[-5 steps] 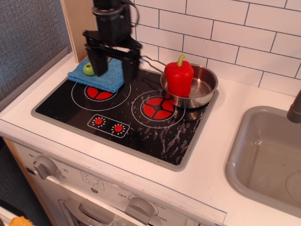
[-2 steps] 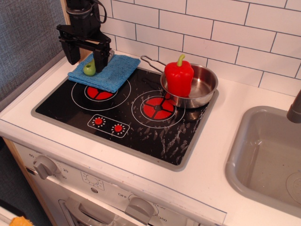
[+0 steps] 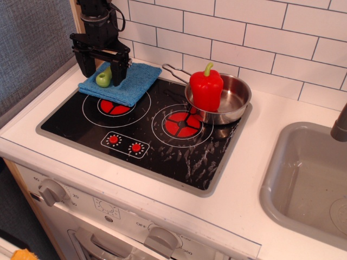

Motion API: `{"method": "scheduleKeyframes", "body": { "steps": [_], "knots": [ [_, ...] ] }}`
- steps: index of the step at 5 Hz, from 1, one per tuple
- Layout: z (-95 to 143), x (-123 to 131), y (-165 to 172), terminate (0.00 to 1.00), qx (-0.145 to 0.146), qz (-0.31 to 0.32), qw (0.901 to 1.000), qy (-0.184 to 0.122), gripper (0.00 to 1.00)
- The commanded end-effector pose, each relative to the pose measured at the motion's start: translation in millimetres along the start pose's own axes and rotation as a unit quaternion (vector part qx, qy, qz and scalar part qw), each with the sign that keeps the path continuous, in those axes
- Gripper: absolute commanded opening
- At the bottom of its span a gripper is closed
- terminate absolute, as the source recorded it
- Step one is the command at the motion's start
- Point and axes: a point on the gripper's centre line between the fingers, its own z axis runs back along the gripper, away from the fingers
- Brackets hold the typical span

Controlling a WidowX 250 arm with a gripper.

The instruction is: Move the green spatula to lower right of cooktop

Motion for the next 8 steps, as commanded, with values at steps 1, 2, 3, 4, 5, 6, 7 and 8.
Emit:
{"method": "scheduleKeyframes", "body": {
  "steps": [1,2,3,4,5,6,7,8],
  "knots": [
    [14,11,5,0.0,0.001,0.002,0.9998,-0.02,0.0],
    [15,12,2,0.0,0.001,-0.004,0.9998,-0.017,0.0],
    [24,10,0,0.0,-0.006,-0.006,0.9996,-0.026,0.0],
    [64,-5,-18,0.0,-0.003,-0.015,0.9973,-0.072,0.0],
    [92,-43,-62,0.0,-0.015,-0.053,0.9952,-0.081,0.0],
    [81,-82,-107,0.0,-0.03,-0.104,0.9934,-0.039,0.0],
    [60,-112,-144,0.0,-0.043,-0.111,0.9928,0.011,0.0],
    [42,-122,-171,0.0,-0.054,-0.101,0.9927,0.039,0.0]
  ]
}}
